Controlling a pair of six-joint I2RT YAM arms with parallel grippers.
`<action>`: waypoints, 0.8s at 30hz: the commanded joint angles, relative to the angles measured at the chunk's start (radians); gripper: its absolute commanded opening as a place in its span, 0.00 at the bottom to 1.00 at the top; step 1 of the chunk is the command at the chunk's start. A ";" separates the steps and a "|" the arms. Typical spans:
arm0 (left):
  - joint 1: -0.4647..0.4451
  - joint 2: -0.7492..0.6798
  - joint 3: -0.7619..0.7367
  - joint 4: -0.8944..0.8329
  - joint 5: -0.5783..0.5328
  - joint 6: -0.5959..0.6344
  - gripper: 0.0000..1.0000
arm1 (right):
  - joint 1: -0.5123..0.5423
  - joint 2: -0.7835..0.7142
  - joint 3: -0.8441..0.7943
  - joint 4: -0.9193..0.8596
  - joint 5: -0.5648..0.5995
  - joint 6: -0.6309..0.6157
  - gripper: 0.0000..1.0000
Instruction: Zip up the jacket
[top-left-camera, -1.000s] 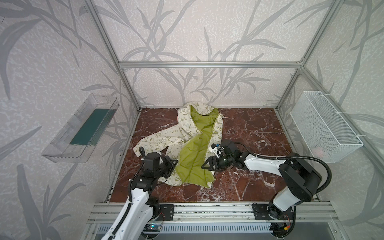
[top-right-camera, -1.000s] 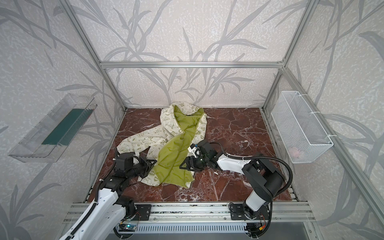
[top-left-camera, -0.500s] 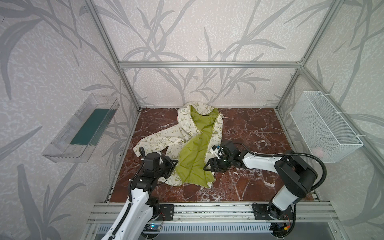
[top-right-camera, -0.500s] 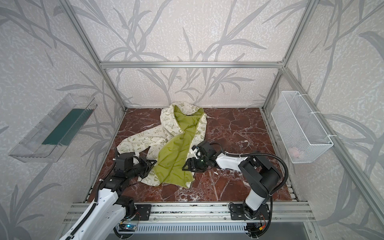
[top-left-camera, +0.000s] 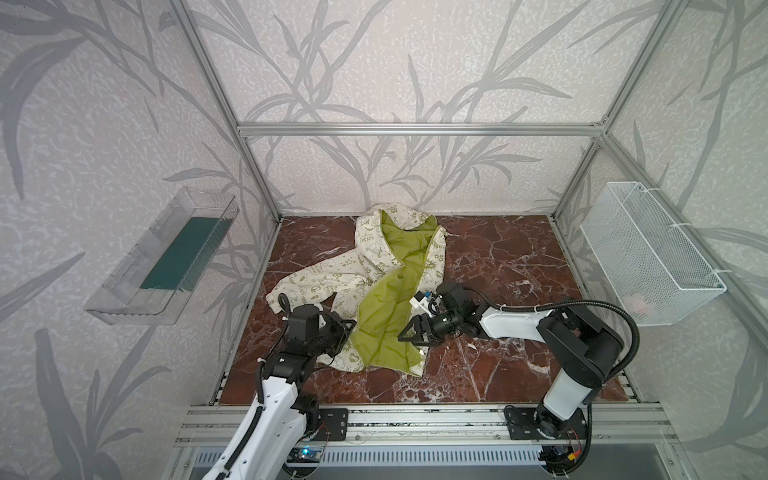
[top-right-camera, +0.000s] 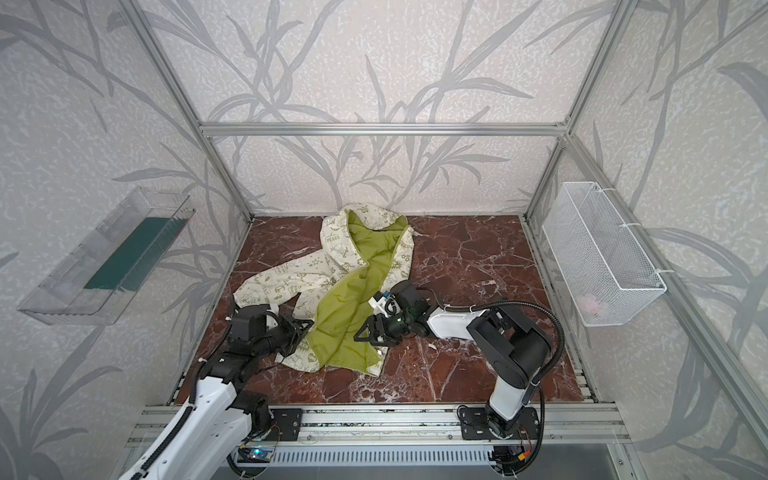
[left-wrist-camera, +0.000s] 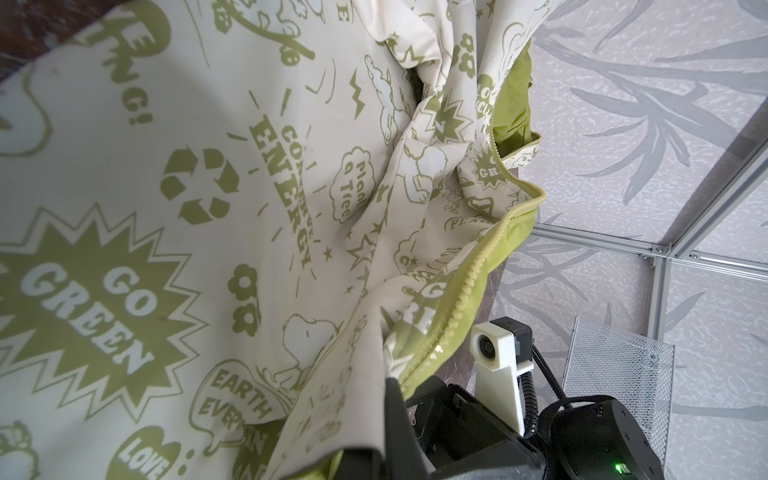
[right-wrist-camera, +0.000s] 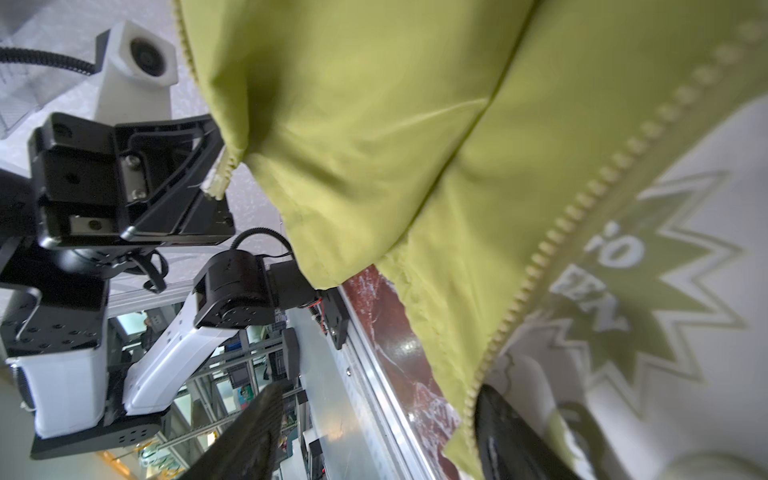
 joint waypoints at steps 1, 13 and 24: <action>-0.001 -0.005 0.007 -0.011 -0.009 0.005 0.00 | 0.030 0.055 0.032 0.110 -0.048 0.066 0.73; -0.001 -0.019 0.001 -0.020 -0.010 0.007 0.00 | 0.057 0.104 0.054 0.250 -0.048 0.179 0.72; -0.001 -0.021 -0.007 -0.023 -0.010 0.014 0.00 | 0.083 0.133 0.053 0.250 -0.018 0.230 0.72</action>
